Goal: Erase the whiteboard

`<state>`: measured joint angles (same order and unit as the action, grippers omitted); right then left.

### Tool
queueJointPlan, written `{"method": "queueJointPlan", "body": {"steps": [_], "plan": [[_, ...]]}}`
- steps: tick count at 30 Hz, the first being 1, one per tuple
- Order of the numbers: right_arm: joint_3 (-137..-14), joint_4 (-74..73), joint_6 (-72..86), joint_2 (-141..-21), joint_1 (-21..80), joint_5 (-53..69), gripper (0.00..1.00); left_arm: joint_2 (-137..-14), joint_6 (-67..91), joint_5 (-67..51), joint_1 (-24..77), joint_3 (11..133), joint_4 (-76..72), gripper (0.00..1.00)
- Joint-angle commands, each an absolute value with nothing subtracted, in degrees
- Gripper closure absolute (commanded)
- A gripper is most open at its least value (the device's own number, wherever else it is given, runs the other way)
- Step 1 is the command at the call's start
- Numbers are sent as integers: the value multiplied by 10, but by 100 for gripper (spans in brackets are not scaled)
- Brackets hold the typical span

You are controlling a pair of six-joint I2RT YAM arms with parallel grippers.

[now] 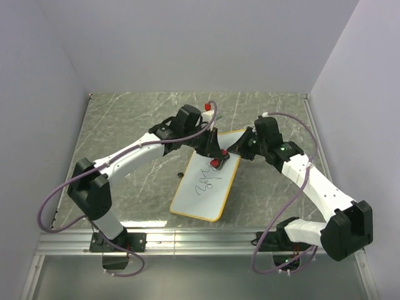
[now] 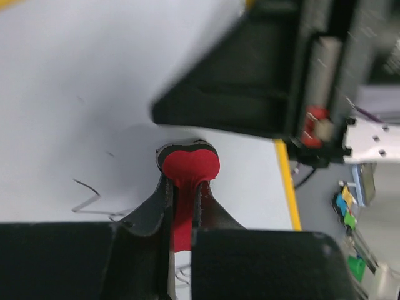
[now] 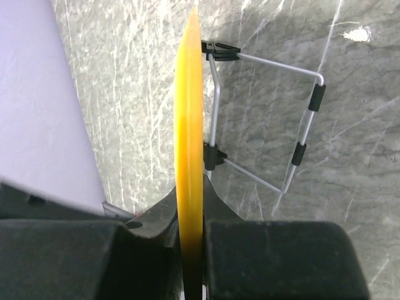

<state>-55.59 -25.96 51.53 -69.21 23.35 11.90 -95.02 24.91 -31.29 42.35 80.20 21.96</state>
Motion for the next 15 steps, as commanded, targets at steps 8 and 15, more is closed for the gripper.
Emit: {"method": "queueJointPlan", "body": {"steps": [8, 15], "plan": [[-572, -268, 476, -719, 236, 90, 100, -928, 312, -218, 421, 664, 157, 100], [-570, -272, 481, -718, 236, 101, 100, -999, 352, -142, 401, 634, 113, 100]]}}
